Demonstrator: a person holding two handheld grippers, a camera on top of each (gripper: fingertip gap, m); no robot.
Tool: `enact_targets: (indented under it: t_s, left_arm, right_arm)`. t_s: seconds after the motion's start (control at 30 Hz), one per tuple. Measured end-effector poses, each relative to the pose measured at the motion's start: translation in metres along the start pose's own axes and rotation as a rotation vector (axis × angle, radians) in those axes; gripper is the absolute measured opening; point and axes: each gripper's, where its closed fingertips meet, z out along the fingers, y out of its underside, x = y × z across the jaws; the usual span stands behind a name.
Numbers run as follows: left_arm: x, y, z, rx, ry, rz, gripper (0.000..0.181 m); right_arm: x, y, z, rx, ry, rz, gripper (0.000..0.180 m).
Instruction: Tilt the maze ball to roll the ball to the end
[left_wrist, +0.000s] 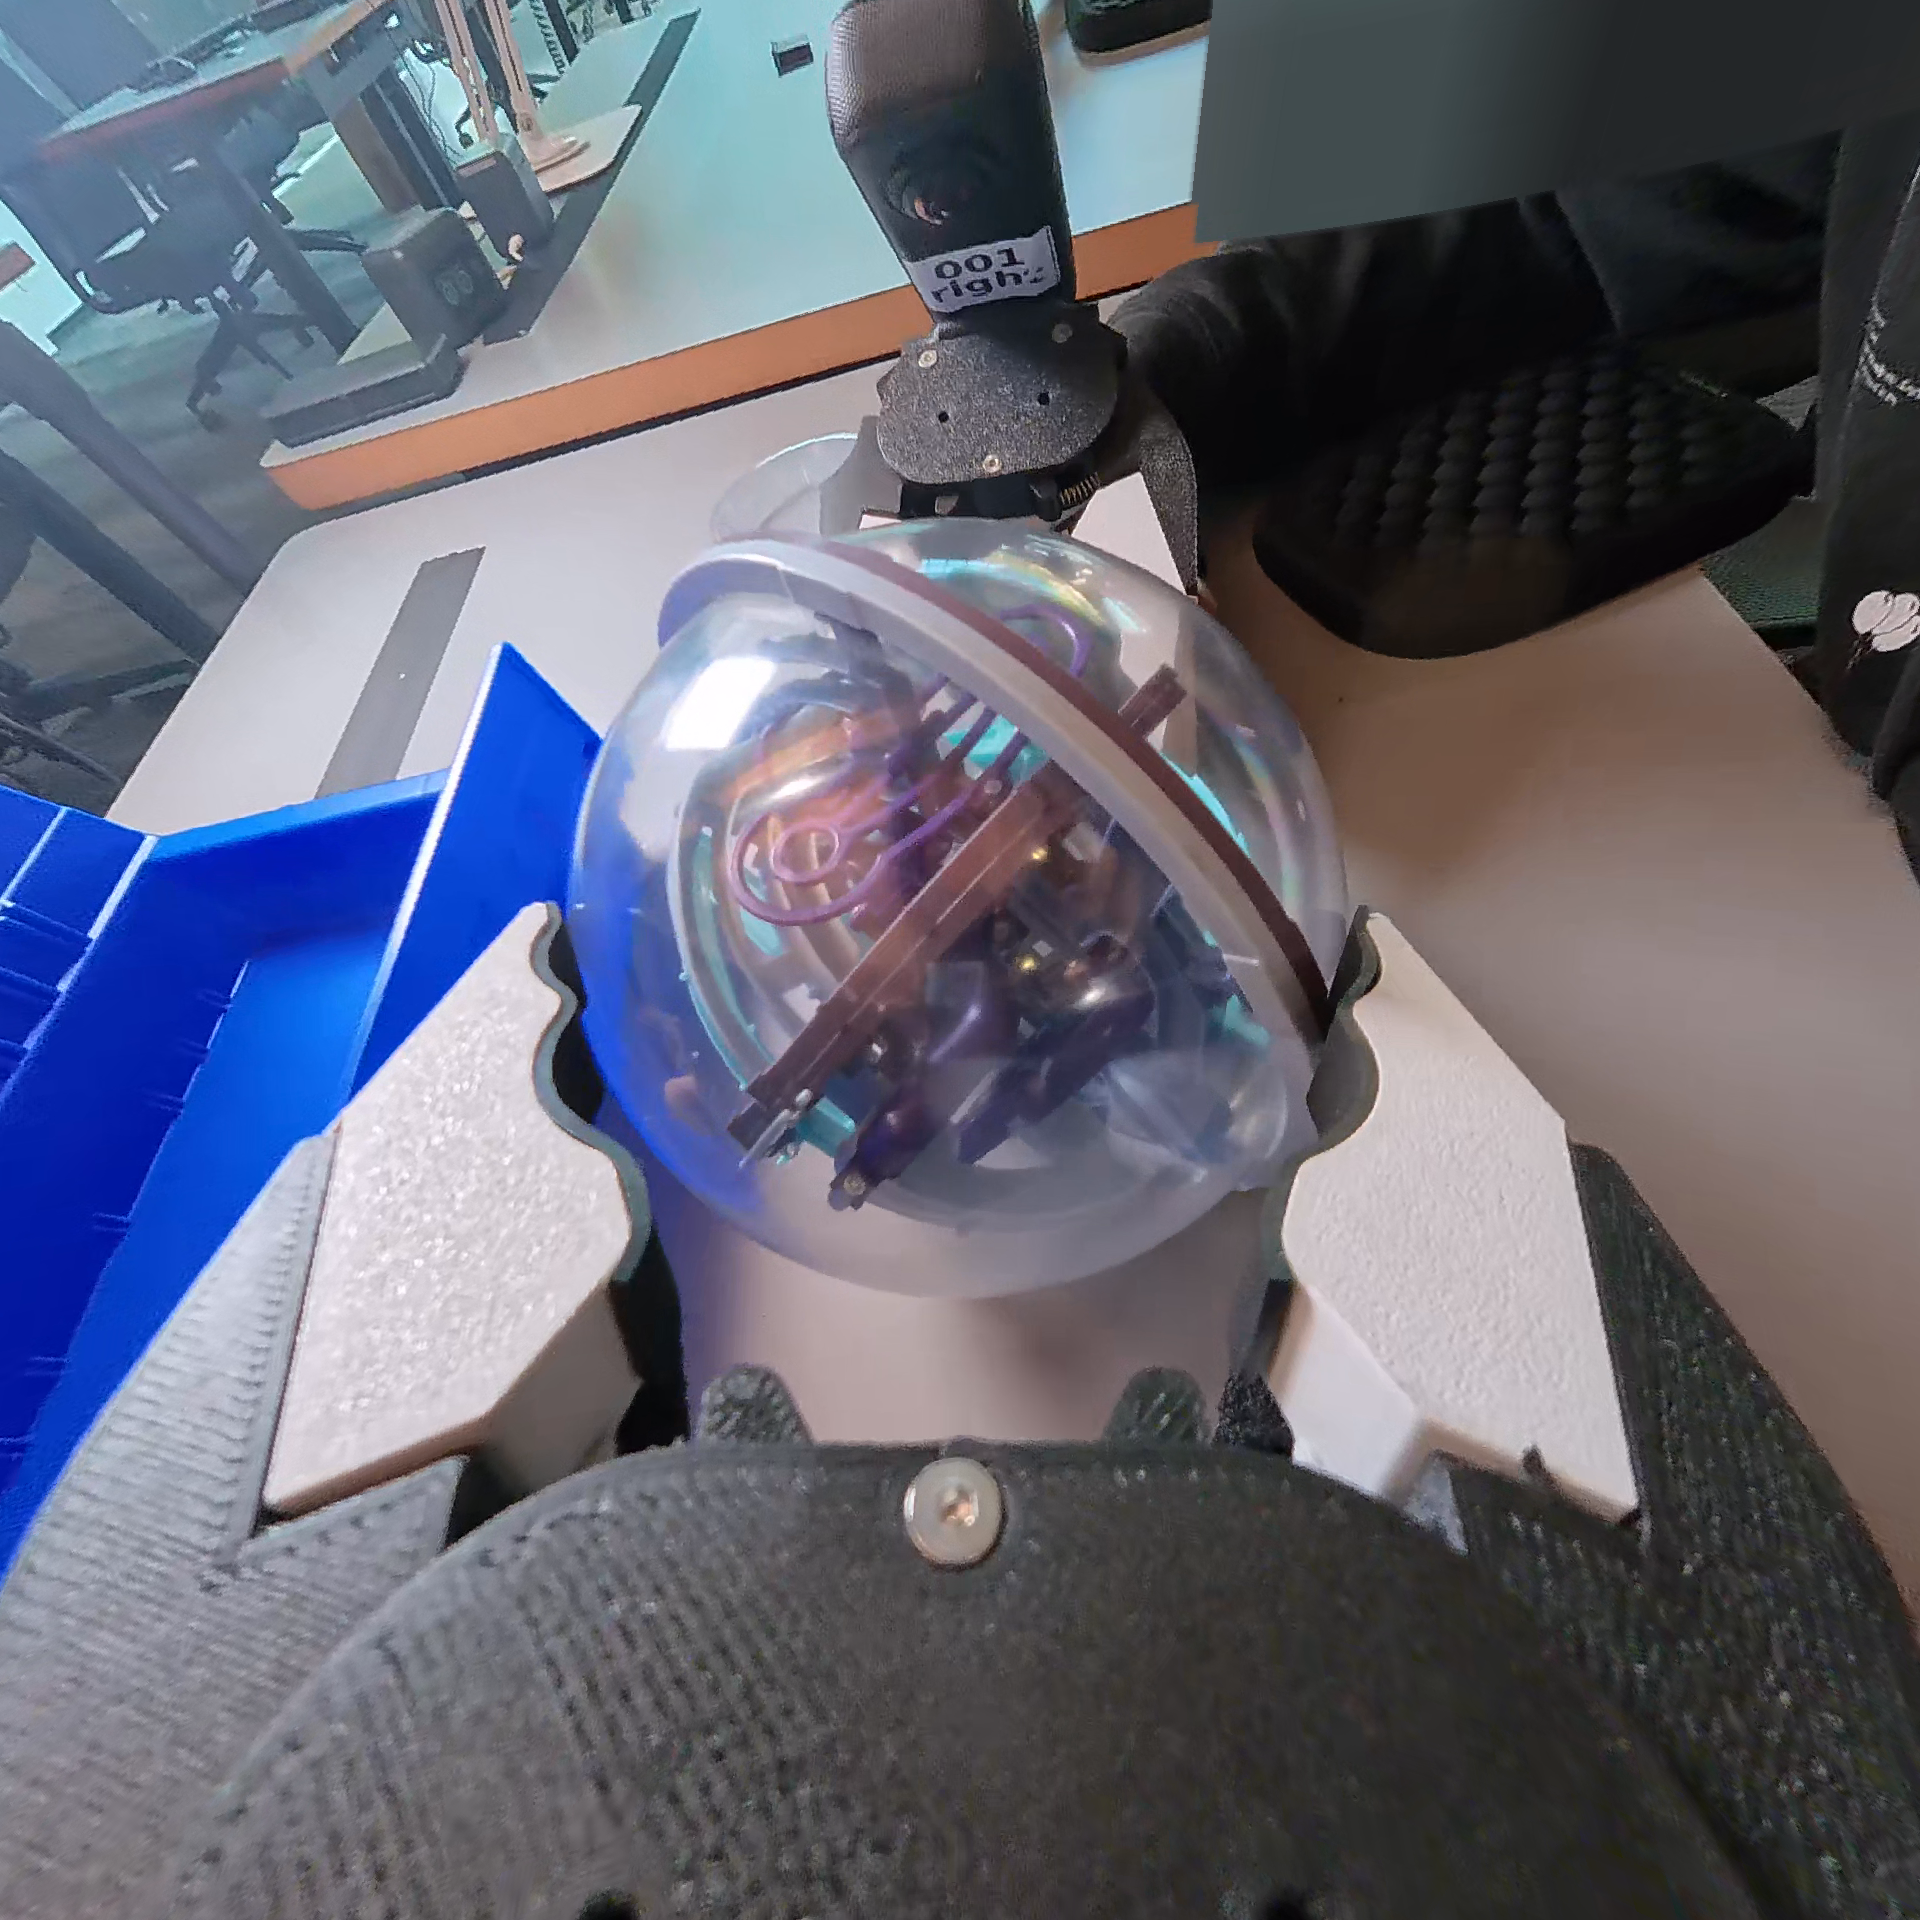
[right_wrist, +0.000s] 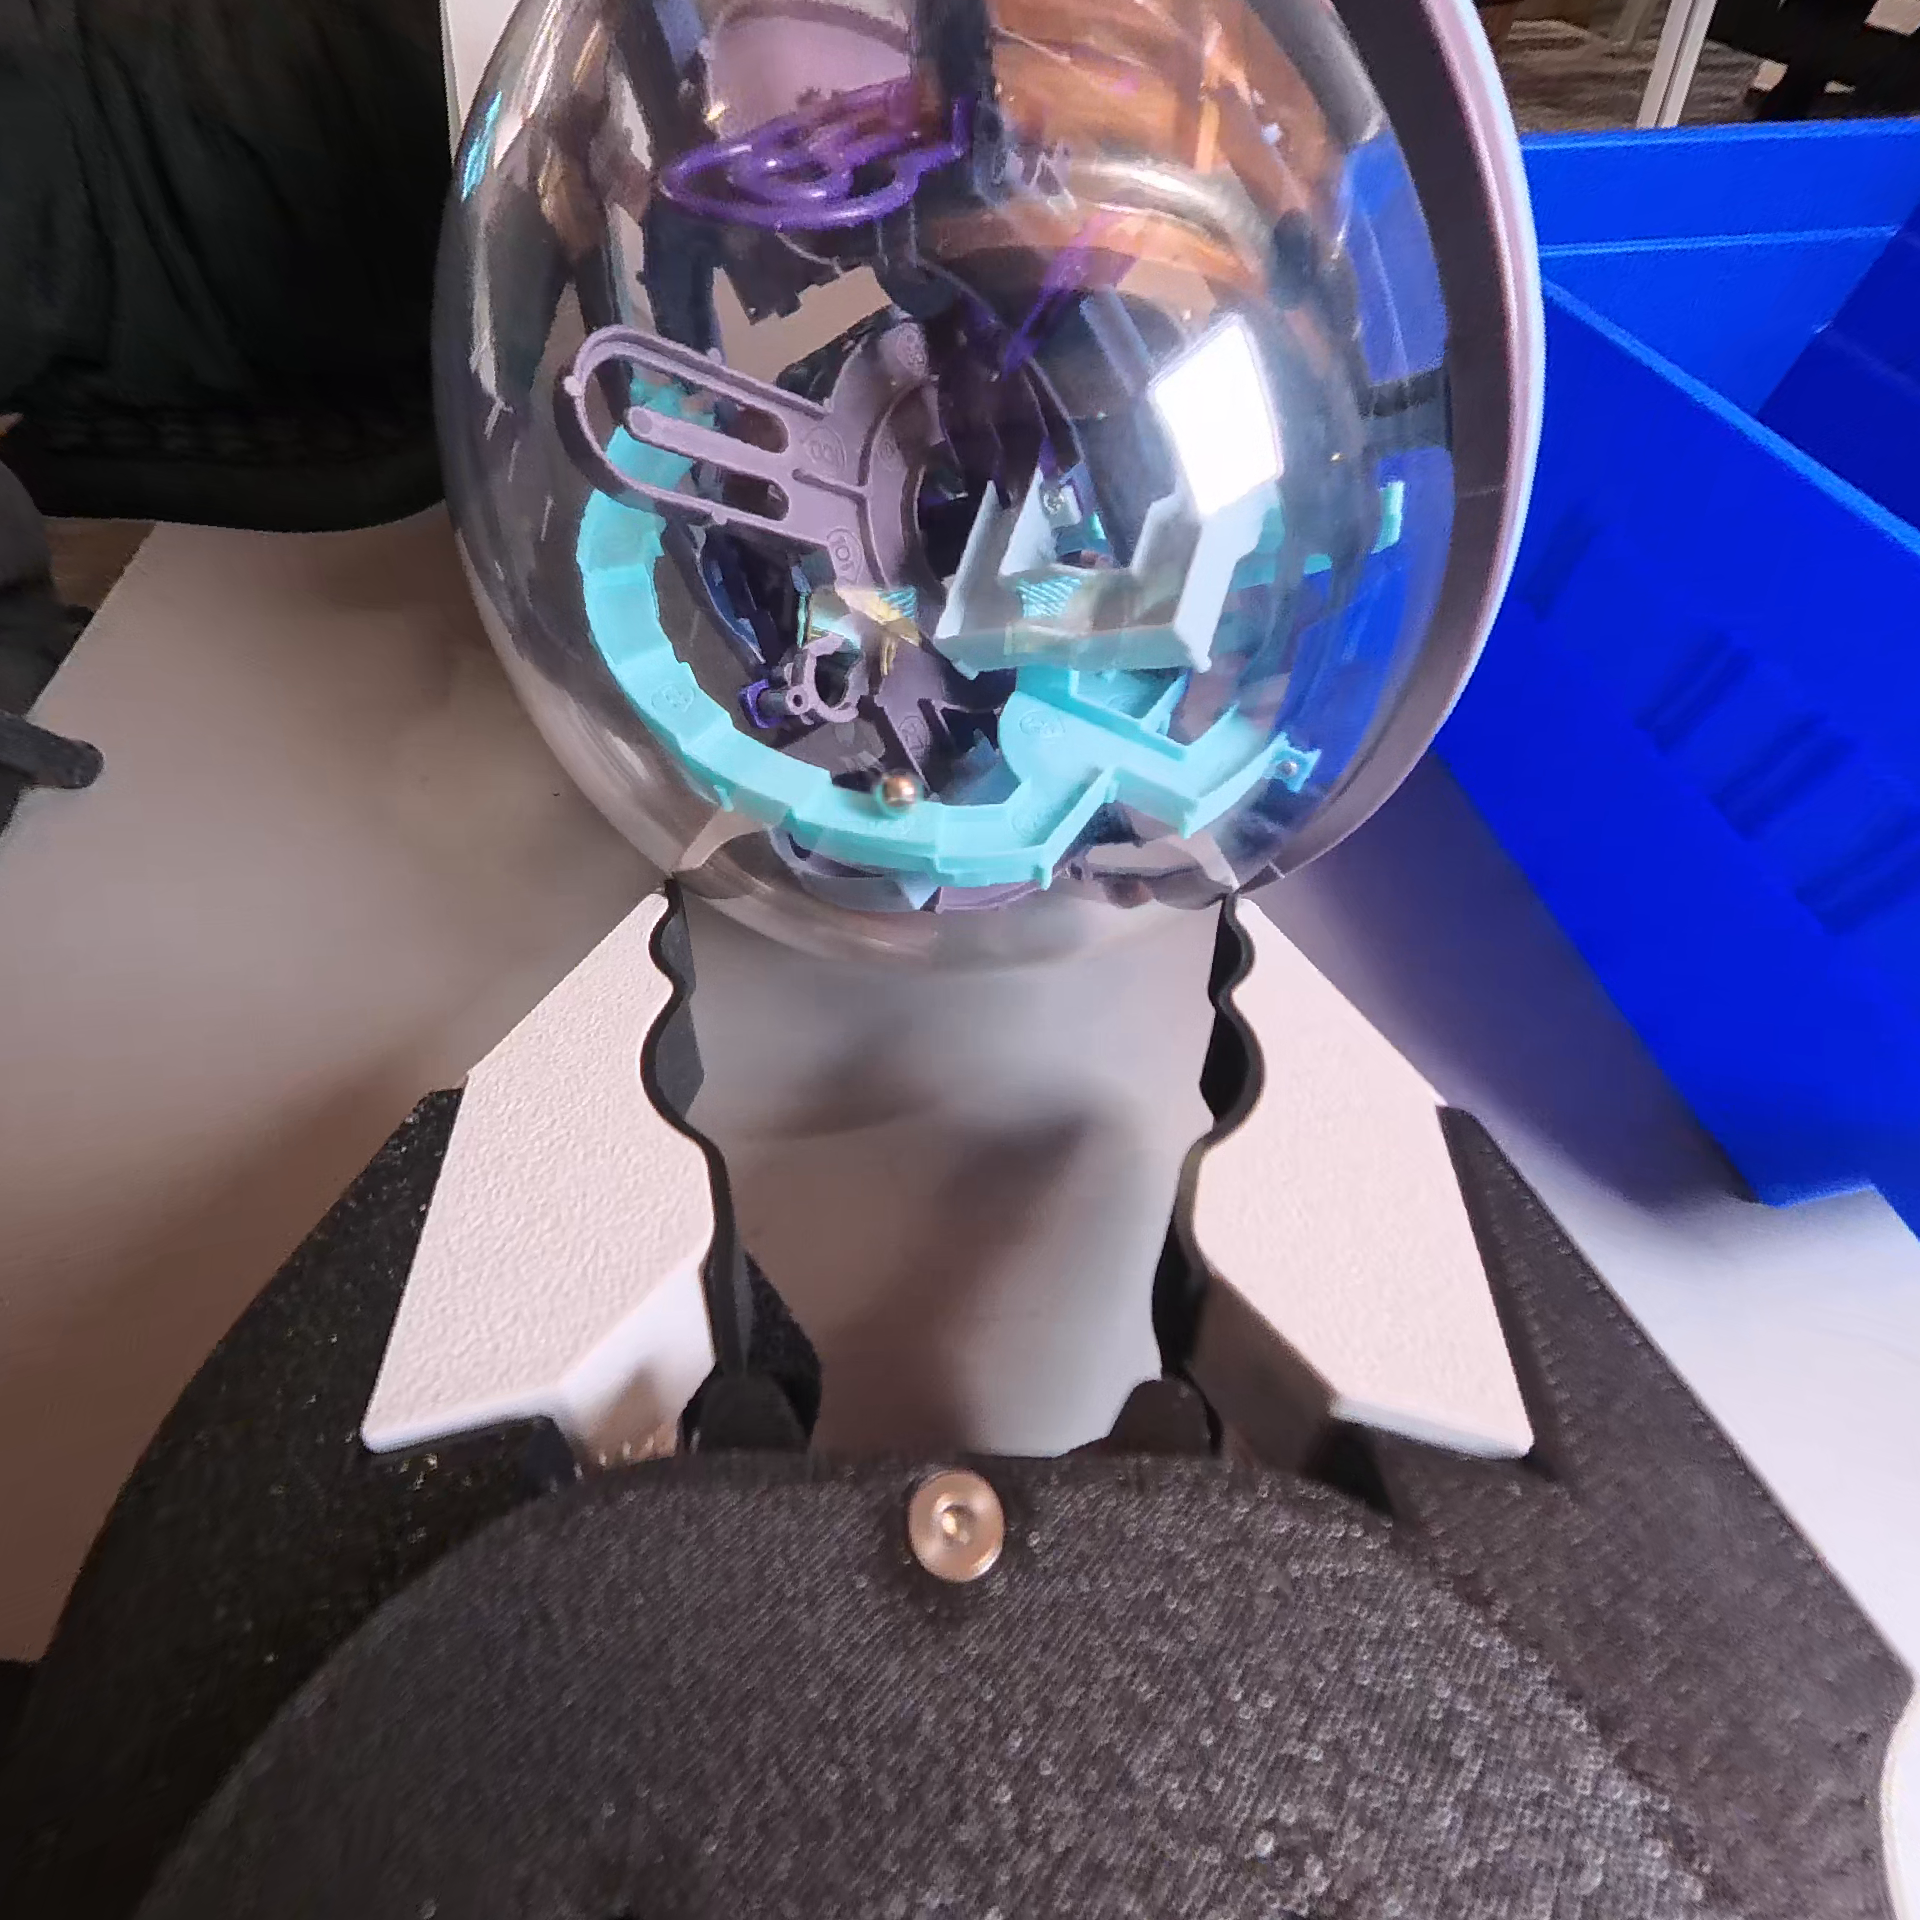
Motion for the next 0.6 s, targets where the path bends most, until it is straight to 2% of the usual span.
enact_targets:
  t_s: [0.4,0.6]
  left_arm:
    - [-0.0042,-0.0017,0.0025,0.007,0.033,-0.065,0.14]
    - [-0.0101,0.0006,0.0009,0.039,0.093,-0.163,0.14]
  right_arm:
    - [-0.0007,0.0019,-0.0008,-0.006,-0.031,0.066,0.098]
    - [0.0003,0.0029,-0.0011,-0.009,-0.037,0.098,0.091]
